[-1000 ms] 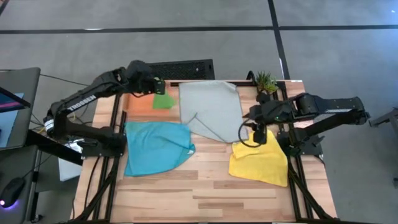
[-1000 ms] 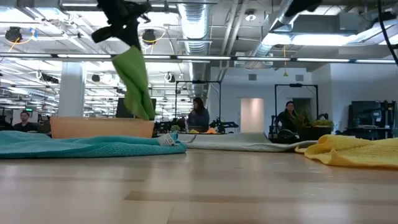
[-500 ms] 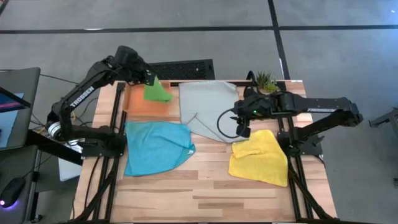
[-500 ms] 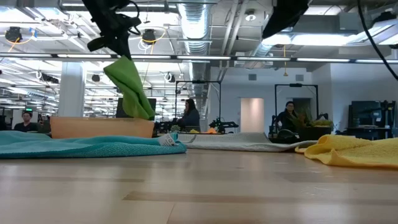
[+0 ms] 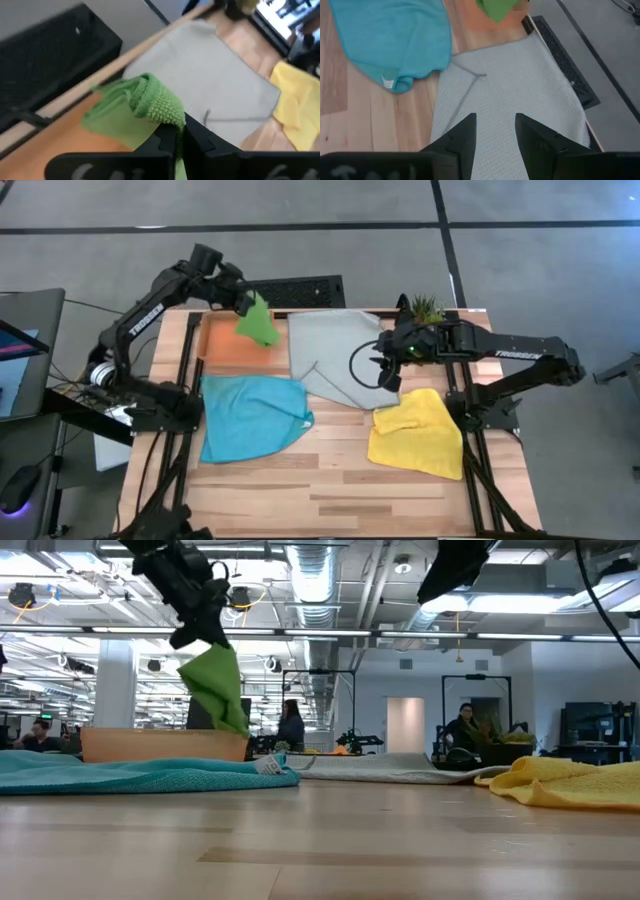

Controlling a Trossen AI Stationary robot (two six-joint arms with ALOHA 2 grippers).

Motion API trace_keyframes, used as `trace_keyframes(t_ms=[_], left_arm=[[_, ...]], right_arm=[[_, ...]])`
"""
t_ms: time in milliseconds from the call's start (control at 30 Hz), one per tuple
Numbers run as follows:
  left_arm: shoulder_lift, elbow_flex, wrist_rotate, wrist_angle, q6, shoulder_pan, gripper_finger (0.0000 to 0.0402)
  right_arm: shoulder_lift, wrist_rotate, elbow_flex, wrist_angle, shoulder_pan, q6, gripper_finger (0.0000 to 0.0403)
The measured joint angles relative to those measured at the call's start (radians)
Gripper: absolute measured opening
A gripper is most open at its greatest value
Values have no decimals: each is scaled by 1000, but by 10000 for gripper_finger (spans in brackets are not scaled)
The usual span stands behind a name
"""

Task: Fold microfiber towels
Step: Put the green microfiber towel into the orange bin

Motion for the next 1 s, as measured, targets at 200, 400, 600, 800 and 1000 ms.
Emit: trace_keyframes(t_ms=[200,400,600,800,1000], left_arm=[[48,0,-64,-142,60,28,0],[52,0,-232,-219,99,43,0],[61,0,-309,-222,169,42,0],[150,0,-328,-227,229,42,0],[254,0,-404,-222,249,39,0]], right_arm=[[0,0,0,0,1,0,159],[0,0,0,-1,-5,0,159],[0,1,0,-2,-33,0,159],[0,0,0,-2,-62,0,159],[0,0,0,-5,-64,0,159]])
